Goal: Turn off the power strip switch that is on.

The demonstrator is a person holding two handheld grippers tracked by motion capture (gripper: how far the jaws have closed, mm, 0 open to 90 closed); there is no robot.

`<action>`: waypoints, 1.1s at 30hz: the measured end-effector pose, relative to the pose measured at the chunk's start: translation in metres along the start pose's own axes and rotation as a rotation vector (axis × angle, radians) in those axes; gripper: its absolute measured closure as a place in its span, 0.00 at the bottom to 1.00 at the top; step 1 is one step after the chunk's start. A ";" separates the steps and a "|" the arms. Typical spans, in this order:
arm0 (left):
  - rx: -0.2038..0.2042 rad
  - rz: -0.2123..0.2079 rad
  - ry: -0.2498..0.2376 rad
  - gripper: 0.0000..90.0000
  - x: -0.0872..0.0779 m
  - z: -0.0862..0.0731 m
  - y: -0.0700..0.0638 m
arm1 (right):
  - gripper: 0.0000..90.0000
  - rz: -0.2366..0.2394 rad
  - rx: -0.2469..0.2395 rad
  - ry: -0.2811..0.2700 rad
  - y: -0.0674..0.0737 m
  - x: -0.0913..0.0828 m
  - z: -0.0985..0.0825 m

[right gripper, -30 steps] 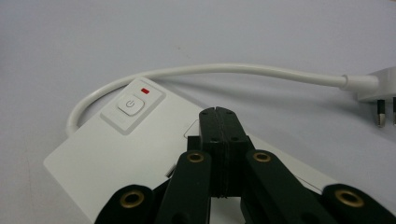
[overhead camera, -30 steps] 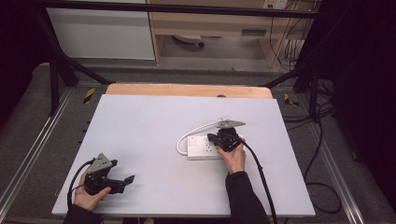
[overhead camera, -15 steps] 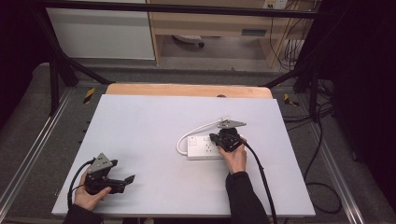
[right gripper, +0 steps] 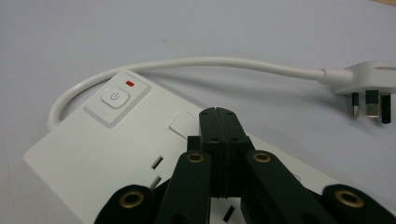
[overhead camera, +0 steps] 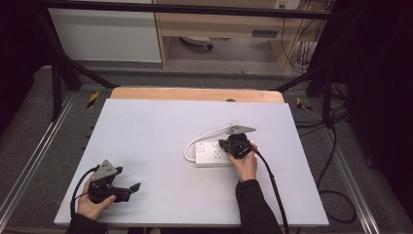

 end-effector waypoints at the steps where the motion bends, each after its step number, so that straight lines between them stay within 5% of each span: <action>1: 0.001 0.000 0.000 0.06 0.000 0.000 0.000 | 1.00 -0.002 -0.001 0.003 0.000 -0.001 0.000; 10: 0.001 0.001 0.002 0.06 0.000 0.000 0.000 | 1.00 0.005 -0.011 -0.006 0.002 -0.017 0.005; 14: 0.000 0.002 0.001 0.06 0.000 0.000 0.000 | 0.92 0.004 -0.005 0.000 0.000 -0.027 0.007; 22: 0.001 0.002 0.003 0.06 0.000 0.000 0.000 | 0.70 -0.003 0.007 -0.001 -0.003 -0.044 0.010; 29: 0.001 0.003 0.004 0.06 0.000 0.000 0.000 | 0.36 -0.014 0.031 0.011 -0.007 -0.056 0.011; 33: 0.002 0.003 0.004 0.06 0.000 0.000 0.000 | 0.24 -0.019 0.031 0.004 -0.009 -0.065 0.008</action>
Point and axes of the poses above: each handheld gripper's, and its own axes: x roughly forward along the jaws, z roughly out of its top, y roughly to its left, the point moved 4 cm from there along x, roughly forward along the jaws, and after that the axes turned 1 degree about y, right-handed, at the moved point
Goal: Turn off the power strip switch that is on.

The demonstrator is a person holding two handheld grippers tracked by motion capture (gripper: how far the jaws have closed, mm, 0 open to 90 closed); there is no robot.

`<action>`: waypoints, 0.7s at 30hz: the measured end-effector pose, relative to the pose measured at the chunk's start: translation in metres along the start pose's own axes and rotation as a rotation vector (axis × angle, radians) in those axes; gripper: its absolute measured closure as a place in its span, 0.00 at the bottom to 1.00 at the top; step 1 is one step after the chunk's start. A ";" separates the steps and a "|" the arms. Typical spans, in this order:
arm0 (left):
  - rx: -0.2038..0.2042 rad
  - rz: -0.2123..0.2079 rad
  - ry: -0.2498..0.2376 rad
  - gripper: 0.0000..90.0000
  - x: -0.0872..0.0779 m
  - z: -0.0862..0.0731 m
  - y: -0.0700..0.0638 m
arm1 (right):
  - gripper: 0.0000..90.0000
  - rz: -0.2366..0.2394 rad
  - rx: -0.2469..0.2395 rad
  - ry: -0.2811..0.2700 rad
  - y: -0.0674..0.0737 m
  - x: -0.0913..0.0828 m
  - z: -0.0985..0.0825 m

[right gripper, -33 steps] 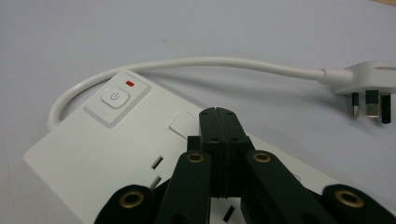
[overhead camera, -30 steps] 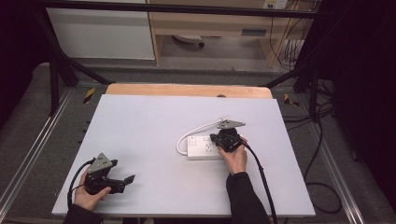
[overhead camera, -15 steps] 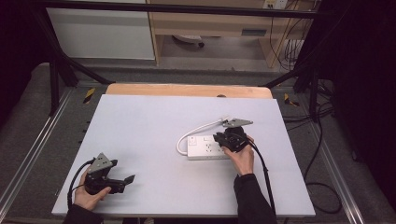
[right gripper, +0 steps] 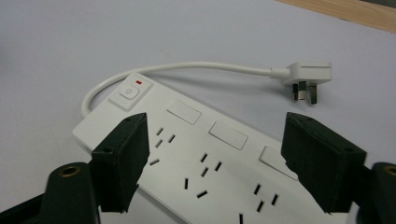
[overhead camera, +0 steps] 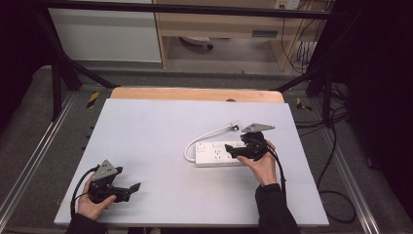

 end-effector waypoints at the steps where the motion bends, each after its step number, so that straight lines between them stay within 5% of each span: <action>1: 0.000 0.000 0.000 0.06 0.000 0.000 0.000 | 0.21 0.002 -0.006 -0.005 0.000 -0.002 -0.001; 8: -0.001 0.000 0.003 0.06 0.000 0.000 0.000 | 0.06 0.024 0.006 0.018 -0.003 -0.014 -0.013; 21: -0.001 -0.004 0.009 0.05 0.001 -0.001 0.000 | 0.01 0.064 -0.009 0.048 -0.011 -0.033 -0.047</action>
Point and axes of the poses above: each handheld gripper's, and its own axes: x roughly forward along the jaws, z roughly out of its top, y roughly to its left, the point moved 4 cm from there along x, roughly forward along the jaws, and after that the axes turned 1 degree about y, right-handed, at the moved point
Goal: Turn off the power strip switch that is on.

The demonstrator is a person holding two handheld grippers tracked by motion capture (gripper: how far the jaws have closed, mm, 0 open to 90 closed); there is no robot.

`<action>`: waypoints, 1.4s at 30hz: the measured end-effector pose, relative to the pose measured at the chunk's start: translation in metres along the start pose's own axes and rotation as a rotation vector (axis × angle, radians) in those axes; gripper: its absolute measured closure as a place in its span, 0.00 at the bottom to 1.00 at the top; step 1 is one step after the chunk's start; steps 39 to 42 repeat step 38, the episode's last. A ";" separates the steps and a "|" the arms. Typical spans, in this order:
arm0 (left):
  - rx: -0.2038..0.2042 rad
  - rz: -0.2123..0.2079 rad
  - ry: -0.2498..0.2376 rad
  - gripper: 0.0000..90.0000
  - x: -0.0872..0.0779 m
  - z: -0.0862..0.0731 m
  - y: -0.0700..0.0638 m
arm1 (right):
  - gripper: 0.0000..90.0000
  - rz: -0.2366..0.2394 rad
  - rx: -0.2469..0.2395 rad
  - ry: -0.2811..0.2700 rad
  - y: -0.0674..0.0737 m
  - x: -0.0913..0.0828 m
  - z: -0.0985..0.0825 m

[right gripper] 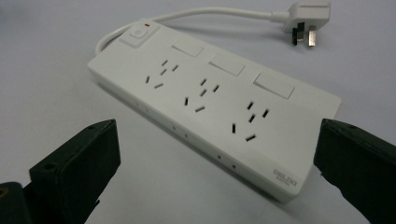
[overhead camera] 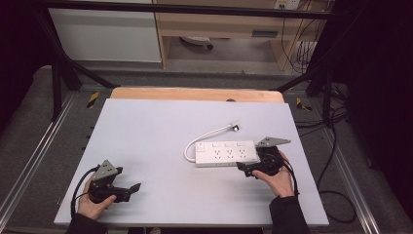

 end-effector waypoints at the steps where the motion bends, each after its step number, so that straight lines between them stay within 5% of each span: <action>1: -0.003 0.001 -0.001 0.05 0.000 0.000 0.000 | 0.01 0.006 0.000 0.001 -0.001 -0.001 -0.003; 8: 0.001 0.000 0.003 0.04 0.000 0.000 0.000 | 0.01 0.007 -0.026 0.000 -0.006 -0.010 -0.026; 28: 0.007 -0.007 0.013 0.03 0.002 0.000 -0.001 | 0.01 0.006 -0.004 0.040 -0.021 -0.025 -0.082; 42: 0.012 -0.012 0.022 0.02 0.002 0.000 -0.003 | 0.01 0.014 -0.002 0.044 -0.022 -0.026 -0.086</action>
Point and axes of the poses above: each handheld gripper's, and its own axes: x roughly forward along the jaws, z roughly out of its top, y roughly to its left, the point moved 4 cm from there along x, roughly forward along the jaws, and after that the axes turned 1 degree about y, right-handed, at the moved point
